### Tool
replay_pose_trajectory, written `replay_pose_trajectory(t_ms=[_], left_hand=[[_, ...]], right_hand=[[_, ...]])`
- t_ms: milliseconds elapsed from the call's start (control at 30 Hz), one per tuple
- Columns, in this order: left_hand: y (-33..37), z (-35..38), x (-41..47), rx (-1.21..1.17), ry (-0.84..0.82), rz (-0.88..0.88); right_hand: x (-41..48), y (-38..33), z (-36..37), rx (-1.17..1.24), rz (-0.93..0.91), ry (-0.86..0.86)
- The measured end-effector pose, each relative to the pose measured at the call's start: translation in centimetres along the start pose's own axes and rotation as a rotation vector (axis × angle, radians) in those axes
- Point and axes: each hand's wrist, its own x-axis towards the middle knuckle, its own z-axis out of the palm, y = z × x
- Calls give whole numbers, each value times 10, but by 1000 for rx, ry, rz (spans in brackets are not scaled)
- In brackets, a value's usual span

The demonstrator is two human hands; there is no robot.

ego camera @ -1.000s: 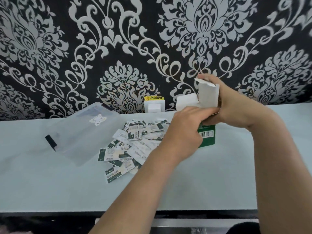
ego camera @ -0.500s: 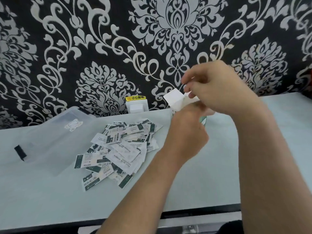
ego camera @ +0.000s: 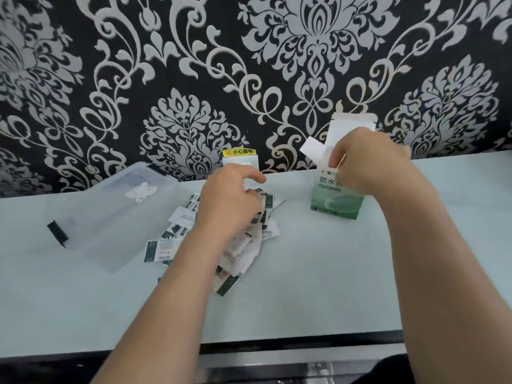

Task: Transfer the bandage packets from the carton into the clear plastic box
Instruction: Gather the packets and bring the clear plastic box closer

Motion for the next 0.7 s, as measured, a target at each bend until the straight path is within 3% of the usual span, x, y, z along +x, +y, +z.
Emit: replay_pose_trajectory(t_ms=[100, 167, 267, 300, 367, 467, 567, 700], left_hand=[[-16, -14, -6, 7, -75, -9], [-27, -23, -7, -1, -125, -8], [-42, -35, -10, 18, -218, -17], [-47, -40, -12, 43, -254, -13], [-51, -45, -17, 102, -344, 39], [-60, -52, -22, 172, -439, 141], [-71, -58, -28, 210, -518, 136], [-80, -54, -31, 263, -526, 151]], right_hand=[[-6, 5, -6, -28, 52, -82], [-10, 1, -17, -34, 21, -47], [-21, -23, -33, 167, -212, 153], [-25, -37, -30, 265, -288, 149], [-31, -59, -13, 341, -395, 36], [-30, -81, 33, 203, -467, -199], [-28, -87, 66, 96, -489, -391], [-22, -86, 80, 20, -493, -415]])
